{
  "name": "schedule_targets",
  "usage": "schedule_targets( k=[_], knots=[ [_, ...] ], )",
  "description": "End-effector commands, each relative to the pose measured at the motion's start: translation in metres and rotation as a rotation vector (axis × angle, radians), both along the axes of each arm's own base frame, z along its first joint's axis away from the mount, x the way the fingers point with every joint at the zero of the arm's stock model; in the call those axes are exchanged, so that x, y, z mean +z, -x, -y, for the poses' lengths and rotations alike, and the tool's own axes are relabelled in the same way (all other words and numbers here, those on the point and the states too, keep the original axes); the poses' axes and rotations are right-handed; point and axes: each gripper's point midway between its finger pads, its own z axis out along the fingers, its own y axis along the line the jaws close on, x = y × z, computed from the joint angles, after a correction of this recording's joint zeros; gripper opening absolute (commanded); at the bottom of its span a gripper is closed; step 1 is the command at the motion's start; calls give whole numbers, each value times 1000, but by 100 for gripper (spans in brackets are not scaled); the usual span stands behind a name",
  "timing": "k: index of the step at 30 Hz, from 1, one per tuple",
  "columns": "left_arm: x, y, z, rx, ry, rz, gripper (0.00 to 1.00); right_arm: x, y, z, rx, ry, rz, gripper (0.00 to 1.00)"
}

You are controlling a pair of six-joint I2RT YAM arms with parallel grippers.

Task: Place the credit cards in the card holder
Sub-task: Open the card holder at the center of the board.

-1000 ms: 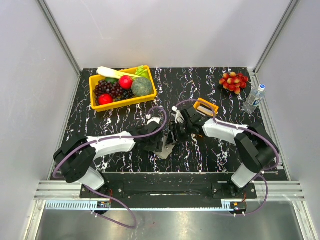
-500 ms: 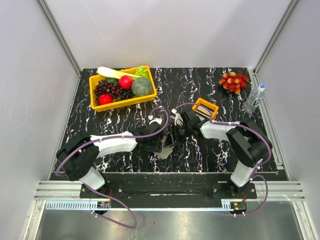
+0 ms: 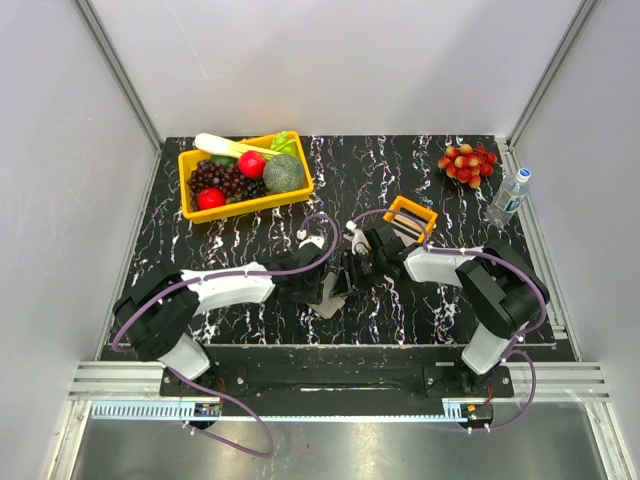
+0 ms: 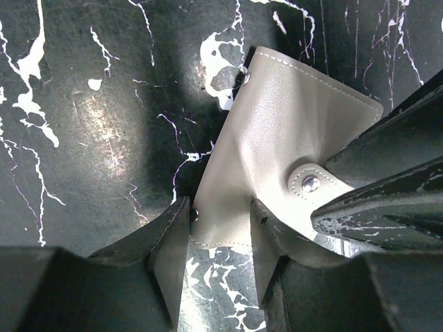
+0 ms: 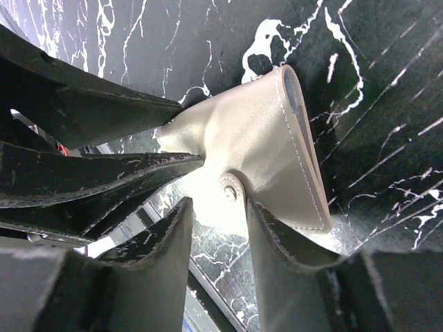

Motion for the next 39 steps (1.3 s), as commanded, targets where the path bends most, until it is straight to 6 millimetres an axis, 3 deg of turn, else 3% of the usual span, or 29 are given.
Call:
schedule_targets(
  k=[1, 8, 13, 20, 22, 24, 33, 39],
  knots=[
    [-25, 1, -15, 20, -89, -23, 32, -16, 31, 12, 43, 71, -132, 41],
    [-26, 1, -11, 15, -76, -31, 26, -17, 41, 8, 131, 30, -166, 41],
    [-26, 0, -8, 13, -70, -34, 22, -24, 37, 5, 107, 35, -170, 38],
    [-30, 4, -4, -1, -44, -52, 13, -29, 22, -4, 57, 21, -158, 22],
    [-31, 5, -3, -3, -42, -57, 9, -30, 24, -5, 69, 15, -165, 11],
    [-31, 4, -4, 2, -49, -56, 6, -25, 21, -9, 91, -21, -104, 0],
    [-43, 4, -12, 60, -111, -97, 0, -4, 32, -6, 186, -100, 158, 4],
    [-49, 3, -15, 95, -111, -126, 0, 26, 43, -15, 235, -273, 453, 3]
  ],
)
